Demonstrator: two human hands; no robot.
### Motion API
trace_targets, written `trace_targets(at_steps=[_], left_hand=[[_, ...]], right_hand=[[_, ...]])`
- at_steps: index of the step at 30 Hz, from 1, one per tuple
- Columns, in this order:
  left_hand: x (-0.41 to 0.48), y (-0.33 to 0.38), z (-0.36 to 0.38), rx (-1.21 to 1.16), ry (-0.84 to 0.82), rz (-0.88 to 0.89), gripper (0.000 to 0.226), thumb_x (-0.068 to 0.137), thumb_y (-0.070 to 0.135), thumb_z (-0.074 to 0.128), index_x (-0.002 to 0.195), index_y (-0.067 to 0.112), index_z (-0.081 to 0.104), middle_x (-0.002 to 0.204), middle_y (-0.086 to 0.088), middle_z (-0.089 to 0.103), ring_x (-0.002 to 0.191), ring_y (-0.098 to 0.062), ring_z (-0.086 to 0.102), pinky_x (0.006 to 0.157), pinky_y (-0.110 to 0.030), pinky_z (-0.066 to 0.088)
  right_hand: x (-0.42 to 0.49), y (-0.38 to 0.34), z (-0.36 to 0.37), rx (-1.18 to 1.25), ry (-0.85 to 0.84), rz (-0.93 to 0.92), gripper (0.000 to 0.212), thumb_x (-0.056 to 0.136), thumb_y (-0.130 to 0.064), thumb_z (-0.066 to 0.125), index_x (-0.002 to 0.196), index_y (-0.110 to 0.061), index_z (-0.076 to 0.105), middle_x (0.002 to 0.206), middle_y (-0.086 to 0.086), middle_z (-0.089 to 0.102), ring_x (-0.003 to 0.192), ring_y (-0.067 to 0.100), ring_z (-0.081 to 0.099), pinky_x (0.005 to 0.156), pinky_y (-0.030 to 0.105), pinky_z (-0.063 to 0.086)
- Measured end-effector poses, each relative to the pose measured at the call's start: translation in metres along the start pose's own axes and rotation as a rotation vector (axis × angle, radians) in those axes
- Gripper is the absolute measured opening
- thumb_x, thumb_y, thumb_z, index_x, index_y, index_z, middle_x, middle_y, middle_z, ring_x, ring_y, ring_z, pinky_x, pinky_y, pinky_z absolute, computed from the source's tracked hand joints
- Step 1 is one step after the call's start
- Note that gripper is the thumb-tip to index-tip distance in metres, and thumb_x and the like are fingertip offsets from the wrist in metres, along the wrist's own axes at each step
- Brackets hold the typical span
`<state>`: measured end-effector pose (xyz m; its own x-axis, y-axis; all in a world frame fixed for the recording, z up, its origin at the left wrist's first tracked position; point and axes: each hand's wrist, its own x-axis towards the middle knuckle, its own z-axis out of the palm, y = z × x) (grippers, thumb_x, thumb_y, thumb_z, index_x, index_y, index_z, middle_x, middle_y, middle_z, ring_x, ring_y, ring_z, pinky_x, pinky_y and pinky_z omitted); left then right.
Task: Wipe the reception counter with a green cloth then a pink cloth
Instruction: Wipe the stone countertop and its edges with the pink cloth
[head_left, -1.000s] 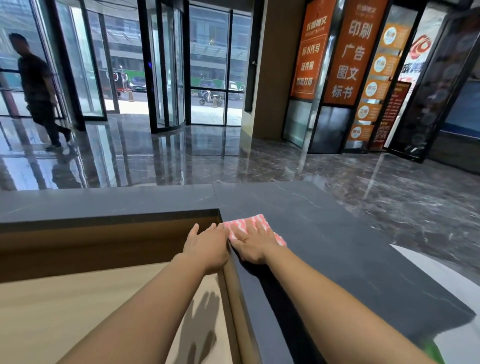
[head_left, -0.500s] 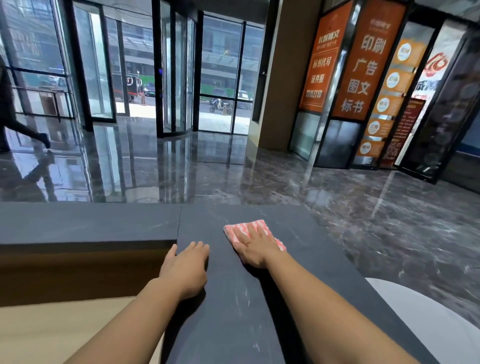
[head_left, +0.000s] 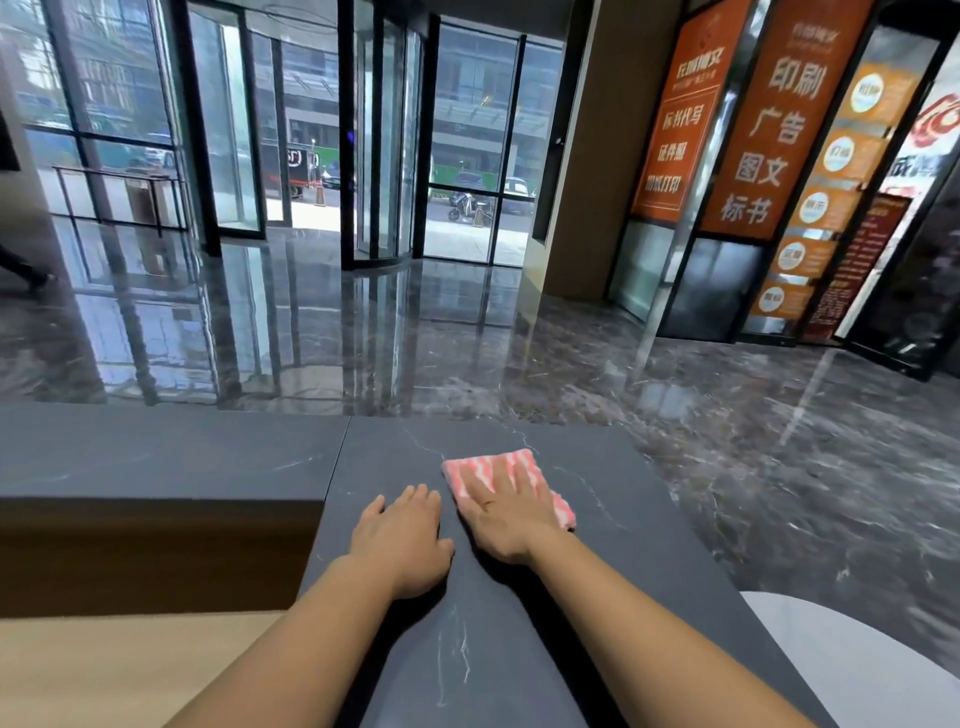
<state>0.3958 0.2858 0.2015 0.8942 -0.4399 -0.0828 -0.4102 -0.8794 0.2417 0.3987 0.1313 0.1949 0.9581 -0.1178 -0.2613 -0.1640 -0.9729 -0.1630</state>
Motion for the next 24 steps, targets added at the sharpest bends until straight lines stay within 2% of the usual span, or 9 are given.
trace_targets(at_steps=[5, 11, 17, 21, 24], left_hand=[[0.004, 0.002, -0.006, 0.054, -0.093, 0.017, 0.066, 0.098, 0.039, 0.038, 0.154, 0.015, 0.012, 0.162, -0.001, 0.005, 0.149, -0.016, 0.002, 0.120, -0.039, 0.008], [0.011, 0.003, -0.014, 0.078, -0.192, 0.001, 0.071, 0.098, 0.043, 0.039, 0.154, 0.017, 0.005, 0.162, 0.001, -0.003, 0.149, -0.016, 0.000, 0.119, -0.038, 0.013], [0.010, 0.003, -0.015, 0.046, -0.212, -0.007, 0.070, 0.099, 0.041, 0.040, 0.155, 0.018, 0.004, 0.162, 0.000, -0.005, 0.149, -0.015, -0.002, 0.121, -0.037, 0.011], [0.009, 0.003, -0.015, 0.040, -0.216, -0.006, 0.070, 0.099, 0.041, 0.040, 0.155, 0.018, 0.004, 0.162, 0.000, -0.005, 0.149, -0.016, -0.003, 0.120, -0.037, 0.010], [0.009, 0.002, -0.014, 0.043, -0.208, 0.002, 0.070, 0.099, 0.041, 0.039, 0.155, 0.017, 0.005, 0.162, -0.001, -0.003, 0.149, -0.016, -0.002, 0.120, -0.038, 0.010]], right_hand=[[0.035, -0.015, -0.011, -0.021, 0.013, -0.111, 0.050, 0.099, -0.060, 0.004, 0.148, -0.055, -0.006, 0.163, 0.002, -0.012, 0.149, 0.026, -0.016, 0.116, 0.050, -0.011], [0.066, 0.000, -0.022, -0.035, 0.035, -0.088, 0.051, 0.099, -0.057, 0.007, 0.149, -0.055, -0.005, 0.164, 0.003, -0.010, 0.149, 0.027, -0.013, 0.116, 0.050, -0.008], [0.066, 0.047, -0.038, 0.018, 0.052, 0.080, 0.057, 0.098, -0.061, 0.005, 0.153, -0.046, -0.004, 0.164, 0.001, -0.012, 0.149, 0.025, -0.017, 0.117, 0.048, -0.012], [0.063, 0.093, -0.040, 0.051, 0.091, 0.234, 0.064, 0.091, -0.072, 0.002, 0.151, -0.050, -0.004, 0.163, -0.004, -0.013, 0.149, 0.022, -0.017, 0.119, 0.050, -0.010], [0.053, 0.115, -0.038, 0.048, 0.088, 0.294, 0.064, 0.093, -0.069, 0.002, 0.152, -0.046, -0.005, 0.163, -0.001, -0.014, 0.149, 0.025, -0.016, 0.119, 0.049, -0.011]])
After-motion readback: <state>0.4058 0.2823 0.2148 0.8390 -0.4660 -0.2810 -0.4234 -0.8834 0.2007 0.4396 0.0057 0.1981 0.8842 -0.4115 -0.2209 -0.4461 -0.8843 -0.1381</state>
